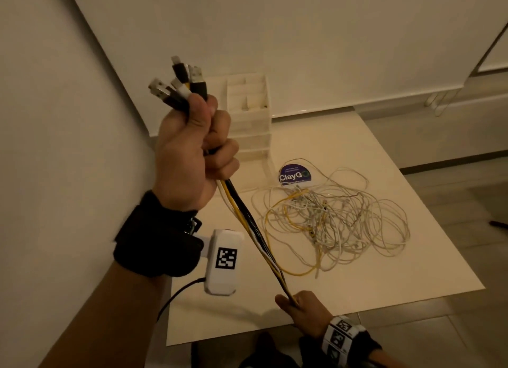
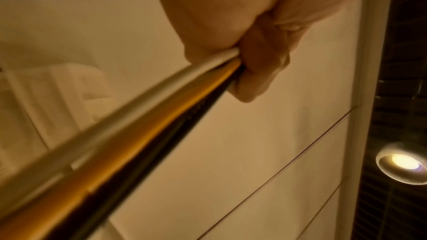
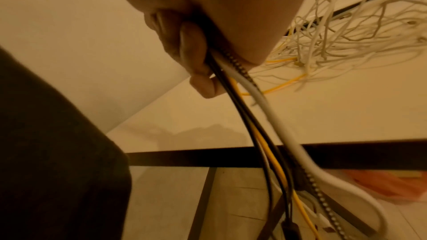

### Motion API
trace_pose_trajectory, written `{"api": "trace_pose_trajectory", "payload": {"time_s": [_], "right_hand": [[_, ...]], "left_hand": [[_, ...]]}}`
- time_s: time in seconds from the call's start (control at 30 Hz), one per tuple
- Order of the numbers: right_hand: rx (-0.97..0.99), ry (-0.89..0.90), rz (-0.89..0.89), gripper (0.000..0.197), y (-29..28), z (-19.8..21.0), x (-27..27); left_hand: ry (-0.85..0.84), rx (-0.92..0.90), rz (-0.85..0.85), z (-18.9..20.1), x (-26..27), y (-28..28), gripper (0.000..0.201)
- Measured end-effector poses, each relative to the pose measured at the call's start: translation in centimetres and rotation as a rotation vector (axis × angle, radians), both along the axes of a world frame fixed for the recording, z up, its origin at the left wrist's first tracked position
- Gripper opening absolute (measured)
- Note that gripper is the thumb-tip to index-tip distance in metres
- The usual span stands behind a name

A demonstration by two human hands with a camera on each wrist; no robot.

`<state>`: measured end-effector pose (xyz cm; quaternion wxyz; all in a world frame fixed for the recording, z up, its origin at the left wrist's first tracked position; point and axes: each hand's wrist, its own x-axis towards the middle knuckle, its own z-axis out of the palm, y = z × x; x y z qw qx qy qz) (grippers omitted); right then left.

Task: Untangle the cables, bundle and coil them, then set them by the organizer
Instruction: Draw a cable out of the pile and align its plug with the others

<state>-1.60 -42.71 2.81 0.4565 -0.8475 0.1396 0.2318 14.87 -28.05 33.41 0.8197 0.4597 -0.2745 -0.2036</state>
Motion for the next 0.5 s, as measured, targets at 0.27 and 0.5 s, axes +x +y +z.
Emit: {"api": "trace_pose_trajectory", "payload": {"time_s": [0.27,0.5], "right_hand": [[-0.091,0.224,0.012,0.064,-2.7,0.4,-0.8],[-0.1,0.124,0.121,0.045,-8.2,1.9,-2.2]], "left_hand": [[0.016,-0.005,-0.119,-1.9,0.2,-3.6,0.033],[0.03,0.011,-0.198,-2.4,-0.2,-7.0,0.05]]}}
